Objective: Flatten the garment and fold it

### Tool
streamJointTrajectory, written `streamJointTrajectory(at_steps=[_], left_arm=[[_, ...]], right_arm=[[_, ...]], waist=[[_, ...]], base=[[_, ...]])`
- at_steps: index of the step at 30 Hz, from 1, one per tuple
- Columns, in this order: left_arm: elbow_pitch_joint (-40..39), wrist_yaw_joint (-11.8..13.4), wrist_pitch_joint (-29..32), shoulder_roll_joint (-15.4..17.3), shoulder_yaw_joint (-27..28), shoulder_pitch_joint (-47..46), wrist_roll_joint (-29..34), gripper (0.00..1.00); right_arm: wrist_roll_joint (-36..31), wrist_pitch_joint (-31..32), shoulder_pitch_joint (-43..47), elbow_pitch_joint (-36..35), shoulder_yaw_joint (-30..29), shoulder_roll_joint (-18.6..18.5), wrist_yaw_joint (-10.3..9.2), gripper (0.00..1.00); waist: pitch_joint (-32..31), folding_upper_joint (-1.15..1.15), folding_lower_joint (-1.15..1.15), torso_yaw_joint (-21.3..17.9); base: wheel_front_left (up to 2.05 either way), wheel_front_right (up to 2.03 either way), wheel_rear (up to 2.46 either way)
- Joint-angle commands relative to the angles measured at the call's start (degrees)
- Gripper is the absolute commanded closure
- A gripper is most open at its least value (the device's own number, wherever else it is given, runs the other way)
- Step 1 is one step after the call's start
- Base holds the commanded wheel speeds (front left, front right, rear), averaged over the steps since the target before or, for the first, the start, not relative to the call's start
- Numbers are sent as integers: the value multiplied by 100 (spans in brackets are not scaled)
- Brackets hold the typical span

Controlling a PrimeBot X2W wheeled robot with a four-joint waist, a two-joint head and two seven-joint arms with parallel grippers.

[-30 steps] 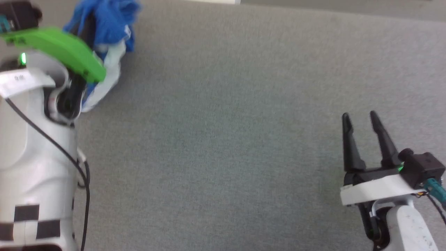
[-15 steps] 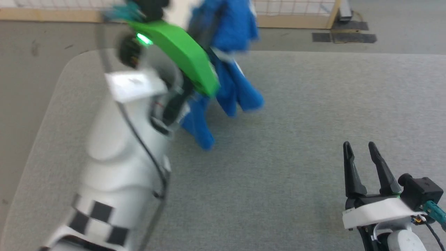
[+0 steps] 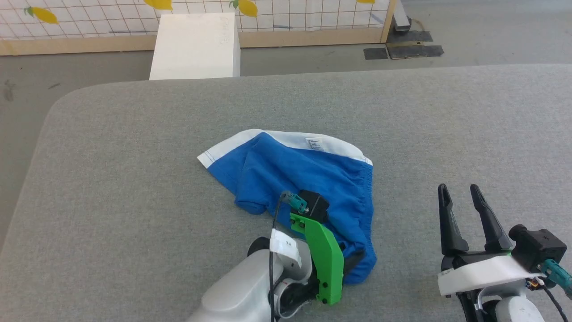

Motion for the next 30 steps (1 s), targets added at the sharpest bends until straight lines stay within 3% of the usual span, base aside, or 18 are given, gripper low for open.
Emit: streamJointTrajectory(at_steps=[1, 8, 13, 18, 23, 30], left_arm=[[-70, 65, -28, -3, -31, -32, -181, 0], [-503, 237, -623, -4, 534, -327, -1000, 0], [-739, 400, -1508, 319, 1194, -497, -863, 0], [-925, 835, -2467, 936, 1621, -273, -340, 0], [-1186, 1446, -3360, 1471, 2039, 327, 106, 0], [-1778, 1995, -3659, 1855, 2511, 1496, 828, 0]], right_arm=[[47, -33, 36, 2, -1, 0, -8, 0], [52, -33, 118, 27, -37, 0, -8, 0], [54, -33, 131, 89, -4, 0, -8, 0], [34, -33, 157, 193, 17, 0, -8, 0], [35, -34, 195, 313, 15, 0, -8, 0], [37, 98, 165, 683, 18, 0, -8, 0]], waist=[[-18, 0, 0, 51], [-173, 0, 0, 350], [-306, 0, 0, 573], [-460, 0, 0, 725], [-553, 0, 0, 802], [-569, 0, 0, 811]], base=[[0, 0, 0], [0, 0, 0], [0, 0, 0], [0, 0, 0], [0, 0, 0], [0, 0, 0]])
